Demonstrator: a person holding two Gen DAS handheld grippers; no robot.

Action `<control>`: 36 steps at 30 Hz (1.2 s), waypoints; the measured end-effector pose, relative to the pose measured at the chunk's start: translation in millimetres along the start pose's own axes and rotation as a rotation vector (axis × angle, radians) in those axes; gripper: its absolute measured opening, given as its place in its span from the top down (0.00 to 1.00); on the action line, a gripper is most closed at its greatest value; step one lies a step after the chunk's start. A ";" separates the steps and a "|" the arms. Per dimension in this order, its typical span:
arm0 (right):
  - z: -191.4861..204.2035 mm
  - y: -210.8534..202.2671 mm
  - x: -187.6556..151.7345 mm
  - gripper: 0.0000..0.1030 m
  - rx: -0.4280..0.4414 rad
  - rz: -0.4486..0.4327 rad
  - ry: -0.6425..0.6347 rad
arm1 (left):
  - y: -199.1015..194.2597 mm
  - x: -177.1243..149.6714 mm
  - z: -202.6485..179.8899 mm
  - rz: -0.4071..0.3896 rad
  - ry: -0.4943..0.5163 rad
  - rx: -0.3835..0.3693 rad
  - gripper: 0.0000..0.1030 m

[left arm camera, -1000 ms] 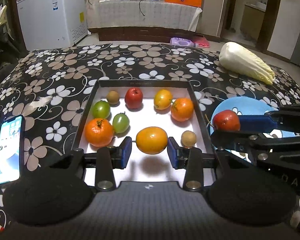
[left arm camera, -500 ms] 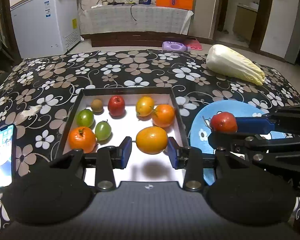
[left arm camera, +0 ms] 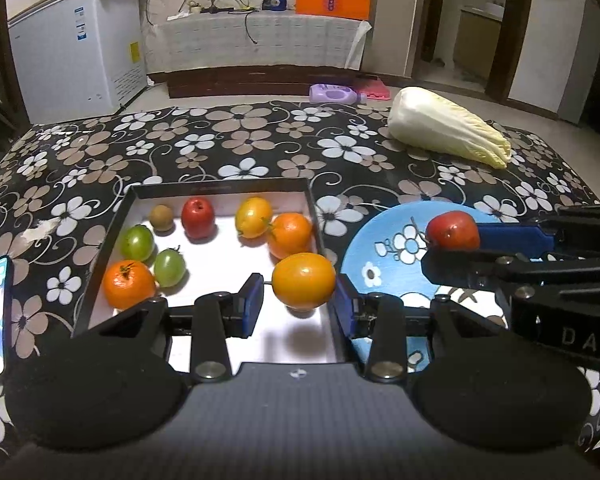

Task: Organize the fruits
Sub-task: 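Carry the apple in the right gripper while the left gripper carries the orange tomato to the blue plate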

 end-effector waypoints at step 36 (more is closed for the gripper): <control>-62.7 -18.8 -28.9 0.67 -0.118 0.025 0.109 | 41.3 -32.1 -74.7 0.088 0.092 -0.063 0.57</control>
Point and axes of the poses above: each gripper's, at about its wrist camera, not at the fingertips, and y roughly the way its jaws point, z to its left, x to its top, the point moved 10 cm from there along y, roughly the way its jaws point, and after that the axes turned 12 degrees about -y, right-handed, at the moved point
